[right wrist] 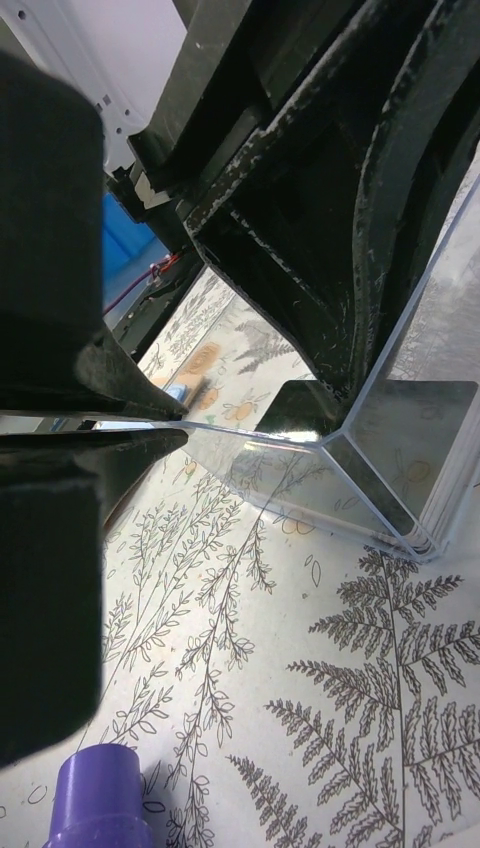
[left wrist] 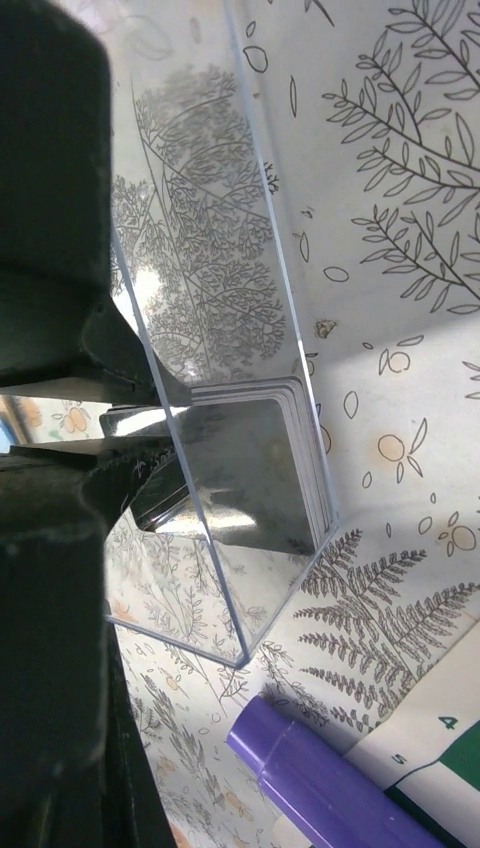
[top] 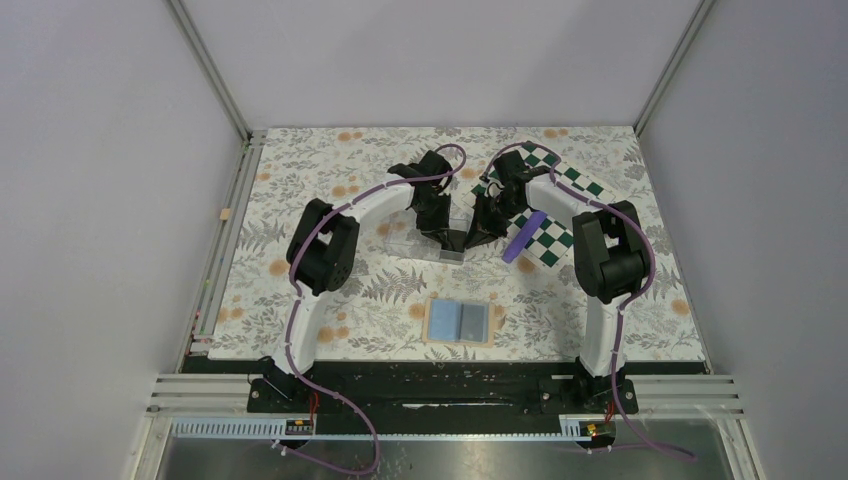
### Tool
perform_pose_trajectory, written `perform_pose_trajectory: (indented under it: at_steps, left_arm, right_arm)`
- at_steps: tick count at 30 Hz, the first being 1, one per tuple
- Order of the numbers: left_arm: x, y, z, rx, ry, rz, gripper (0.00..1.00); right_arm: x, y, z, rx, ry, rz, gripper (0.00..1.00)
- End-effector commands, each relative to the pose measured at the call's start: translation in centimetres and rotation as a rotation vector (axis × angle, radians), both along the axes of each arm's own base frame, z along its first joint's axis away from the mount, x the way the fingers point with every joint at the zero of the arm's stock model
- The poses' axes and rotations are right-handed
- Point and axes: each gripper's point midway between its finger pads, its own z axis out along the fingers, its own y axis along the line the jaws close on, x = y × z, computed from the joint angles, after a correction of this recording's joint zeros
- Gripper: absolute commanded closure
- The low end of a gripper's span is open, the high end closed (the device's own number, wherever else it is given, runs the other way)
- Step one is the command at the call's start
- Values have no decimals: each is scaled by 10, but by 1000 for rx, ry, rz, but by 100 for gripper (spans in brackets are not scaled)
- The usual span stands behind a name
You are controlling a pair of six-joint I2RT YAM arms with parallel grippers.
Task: Put the credit cards into the card holder
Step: Pick up the credit card from the storage box.
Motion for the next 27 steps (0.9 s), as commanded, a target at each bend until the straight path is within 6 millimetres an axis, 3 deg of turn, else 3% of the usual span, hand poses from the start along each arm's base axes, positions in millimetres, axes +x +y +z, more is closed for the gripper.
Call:
perform_pose_trajectory:
  at_steps: [1,6,18,27]
  left_arm:
    - [7,-11,9,-30,-37,-2,88]
    - [6,-15,14,-45,-42,-8,100]
    - [7,-28,60,-154,-114,-16,100]
    - [2,-29,71,-171,-127,-26,100]
  right_arm:
    - [-11,0,-6,7,44,20,92]
    - [-11,0,-5,8,45,19,92]
    - [-12,0,-5,10,47,20,92]
    - [-12,0,-7,8,51,19,92]
